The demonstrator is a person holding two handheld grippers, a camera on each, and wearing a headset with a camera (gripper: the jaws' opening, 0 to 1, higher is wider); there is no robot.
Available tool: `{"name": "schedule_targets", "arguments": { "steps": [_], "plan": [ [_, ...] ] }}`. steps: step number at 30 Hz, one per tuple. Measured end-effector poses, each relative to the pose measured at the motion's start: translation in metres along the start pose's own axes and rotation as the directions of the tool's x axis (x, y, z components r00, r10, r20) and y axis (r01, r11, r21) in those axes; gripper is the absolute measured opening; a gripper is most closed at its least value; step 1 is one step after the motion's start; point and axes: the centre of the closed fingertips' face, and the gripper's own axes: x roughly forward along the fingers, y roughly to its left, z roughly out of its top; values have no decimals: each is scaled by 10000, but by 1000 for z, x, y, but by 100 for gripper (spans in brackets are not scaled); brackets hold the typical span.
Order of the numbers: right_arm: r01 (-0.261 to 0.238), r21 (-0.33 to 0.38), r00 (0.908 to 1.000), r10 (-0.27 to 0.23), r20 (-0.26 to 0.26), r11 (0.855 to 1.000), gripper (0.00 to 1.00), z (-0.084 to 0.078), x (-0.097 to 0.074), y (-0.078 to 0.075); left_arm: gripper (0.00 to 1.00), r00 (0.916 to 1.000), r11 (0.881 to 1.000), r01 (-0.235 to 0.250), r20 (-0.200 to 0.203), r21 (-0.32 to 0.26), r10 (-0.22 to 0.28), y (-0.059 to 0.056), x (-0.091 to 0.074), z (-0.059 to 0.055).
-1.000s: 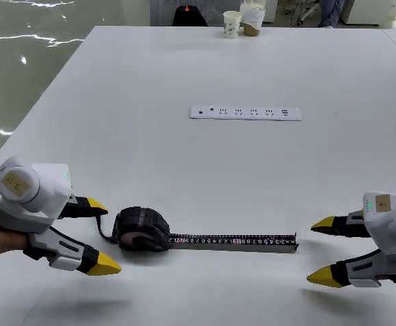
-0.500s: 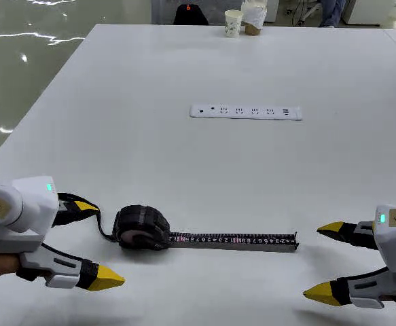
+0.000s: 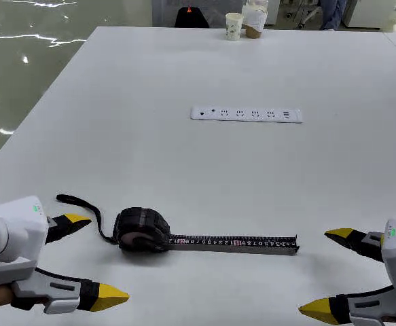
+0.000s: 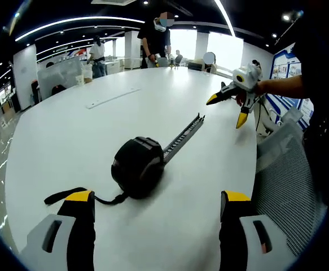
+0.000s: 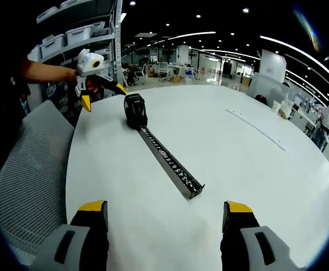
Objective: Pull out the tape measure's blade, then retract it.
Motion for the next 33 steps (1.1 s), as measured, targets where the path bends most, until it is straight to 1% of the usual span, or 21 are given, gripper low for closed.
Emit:
{"name": "schedule_targets", "arguments": {
  "steps": [2, 3, 4, 7, 8, 10, 12, 14, 19, 22, 24, 26, 31, 33],
  "plan": [
    [117, 242, 9999, -118, 61, 9996, 85, 1, 0, 1, 89, 9997, 9999, -140, 192, -38, 140, -3, -2, 3],
    [109, 370, 9999, -112, 57, 9993, 86, 0, -1, 2, 90, 9996, 9997, -200, 220, -105, 203, -3, -2, 3],
    [130, 480, 9999, -132, 32, 9988, 85, 0, -1, 3, 92, 9990, 9992, -363, 247, -192, 368, -3, -3, 3],
    [211, 473, 9997, -218, 139, 9987, 85, 1, -1, 7, 93, 9981, 9982, -487, 352, -349, 499, -7, -3, 3],
    [227, 504, 9996, -236, 170, 9985, 86, 1, -1, 8, 94, 9978, 9978, -533, 370, -403, 548, -7, -3, 3],
    [310, 611, 9992, -325, 237, 9977, 86, 2, -2, 8, 94, 9970, 9961, -713, 260, -523, 728, -9, -2, 1],
    [374, 734, 9989, -394, 261, 9966, 87, 2, -2, 10, 96, 9964, 9949, -759, 336, -664, 783, -13, -2, 1],
    [526, 790, 9979, -554, 333, 9955, 88, 3, -3, 9, 97, 9954, 9937, -829, 409, -759, 862, -15, -2, 2],
    [855, 1014, 9938, -922, 626, 9912, 90, 9, -7, 12, 98, 9924, 9898, -1047, 550, -963, 1103, -21, -4, 3],
    [987, 1086, 9916, -1069, 729, 9892, 91, 9, -7, 13, 99, 9897, 9875, -1216, 631, -1002, 1283, -21, -5, 2],
    [1074, 1157, 9904, -1164, 749, 9875, 92, 10, -8, 14, 99, 9861, 9852, -1415, 734, -971, 1488, -20, -6, 3],
    [1108, 1216, 9894, -1211, 807, 9864, 92, 11, -9, 16, 99, 9853, 9841, -1474, 720, -992, 1548, -20, -6, 1],
    [1204, 1500, 9858, -1360, 986, 9813, 93, 14, -11, 23, 99, 9817, 9794, -1598, 838, -1238, 1708, -24, -7, -1],
    [1177, 1568, 9852, -1351, 1052, 9806, 93, 15, -10, 27, 99, 9791, 9758, -1728, 848, -1339, 1850, -24, -8, -2]
  ]
}}
